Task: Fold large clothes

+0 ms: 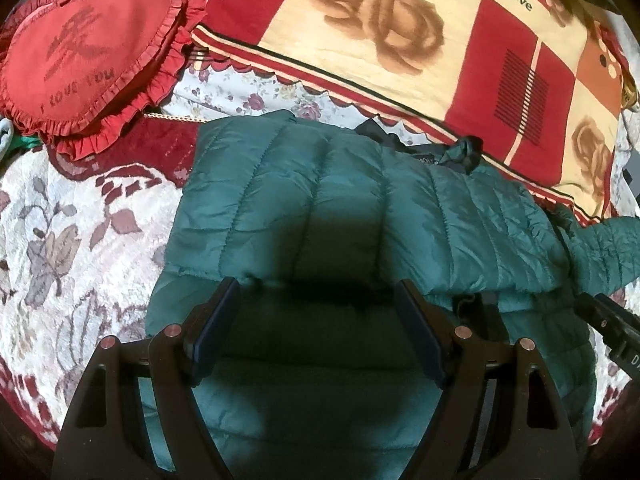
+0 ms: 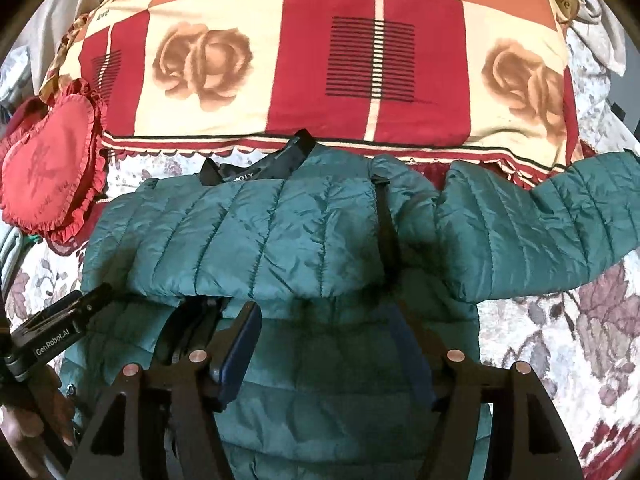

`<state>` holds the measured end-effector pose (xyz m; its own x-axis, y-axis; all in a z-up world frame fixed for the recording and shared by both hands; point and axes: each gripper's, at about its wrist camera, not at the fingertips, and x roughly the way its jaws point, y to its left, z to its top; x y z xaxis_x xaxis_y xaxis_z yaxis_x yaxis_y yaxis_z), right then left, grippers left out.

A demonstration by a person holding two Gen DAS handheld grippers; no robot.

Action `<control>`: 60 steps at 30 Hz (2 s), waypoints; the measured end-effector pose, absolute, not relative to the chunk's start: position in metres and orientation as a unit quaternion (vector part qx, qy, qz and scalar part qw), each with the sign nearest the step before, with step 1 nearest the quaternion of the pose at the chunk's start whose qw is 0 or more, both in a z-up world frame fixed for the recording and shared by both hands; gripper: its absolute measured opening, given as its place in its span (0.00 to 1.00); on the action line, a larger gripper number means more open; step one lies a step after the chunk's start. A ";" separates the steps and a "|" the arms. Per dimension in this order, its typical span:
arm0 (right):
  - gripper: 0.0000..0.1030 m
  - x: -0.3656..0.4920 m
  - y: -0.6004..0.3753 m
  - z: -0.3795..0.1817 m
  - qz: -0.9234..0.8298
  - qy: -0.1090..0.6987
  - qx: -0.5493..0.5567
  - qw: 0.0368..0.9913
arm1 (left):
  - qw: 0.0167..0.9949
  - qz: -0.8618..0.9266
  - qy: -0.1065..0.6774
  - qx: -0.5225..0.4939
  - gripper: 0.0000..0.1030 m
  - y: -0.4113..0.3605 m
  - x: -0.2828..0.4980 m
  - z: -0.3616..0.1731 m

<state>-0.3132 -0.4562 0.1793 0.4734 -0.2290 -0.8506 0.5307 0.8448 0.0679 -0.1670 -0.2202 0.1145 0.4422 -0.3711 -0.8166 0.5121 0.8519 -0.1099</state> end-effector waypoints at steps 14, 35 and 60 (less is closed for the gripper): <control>0.64 -0.312 -0.460 0.176 -0.226 0.464 0.163 0.841 | 0.841 -0.245 0.477 0.067 0.77 -0.208 -0.160 0.096; 0.68 -0.348 -0.517 0.191 -0.277 0.447 0.173 0.833 | 0.840 -0.261 0.471 0.068 0.77 -0.226 -0.168 0.108; 0.78 -0.512 -0.740 0.227 -0.508 0.333 0.287 0.741 | 0.834 -0.245 0.490 0.069 0.77 -0.223 -0.159 0.096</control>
